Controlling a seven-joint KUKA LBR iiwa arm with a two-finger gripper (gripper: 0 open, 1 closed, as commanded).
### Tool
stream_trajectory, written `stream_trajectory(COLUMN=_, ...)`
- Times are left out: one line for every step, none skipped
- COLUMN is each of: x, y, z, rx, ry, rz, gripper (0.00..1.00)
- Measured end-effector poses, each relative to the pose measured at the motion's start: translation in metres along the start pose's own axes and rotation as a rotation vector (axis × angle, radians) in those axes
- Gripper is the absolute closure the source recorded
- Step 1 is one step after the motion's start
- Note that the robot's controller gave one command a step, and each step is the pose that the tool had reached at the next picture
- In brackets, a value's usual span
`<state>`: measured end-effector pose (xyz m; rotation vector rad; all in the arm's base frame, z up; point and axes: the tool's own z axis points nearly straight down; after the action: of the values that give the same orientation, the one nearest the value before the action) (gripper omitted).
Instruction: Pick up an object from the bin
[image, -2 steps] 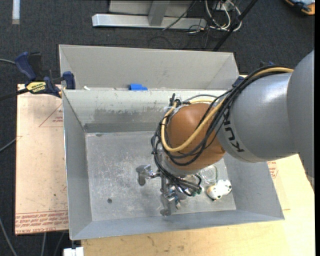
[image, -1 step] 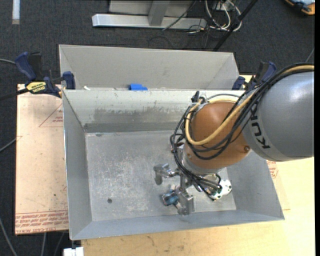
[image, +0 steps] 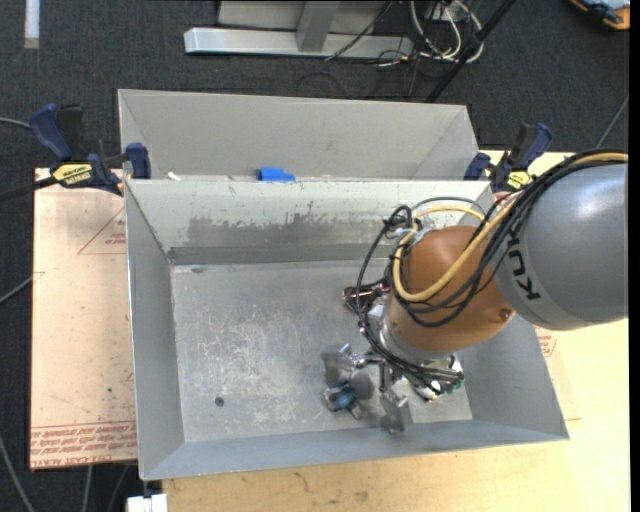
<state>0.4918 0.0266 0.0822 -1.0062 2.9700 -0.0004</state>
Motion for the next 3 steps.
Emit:
stream_trajectory(x=-0.0263, y=-0.0067, z=0.0125, rx=-0.004, ry=0.002, rz=-0.281, gripper=1.0)
stream_trajectory(x=-0.026, y=-0.0068, z=0.0126, rx=-0.004, ry=0.003, rz=-0.28, gripper=1.0)
stream_trajectory(x=-0.0254, y=-0.0061, z=0.0088, rx=-0.006, ry=0.005, rz=-0.28, gripper=1.0)
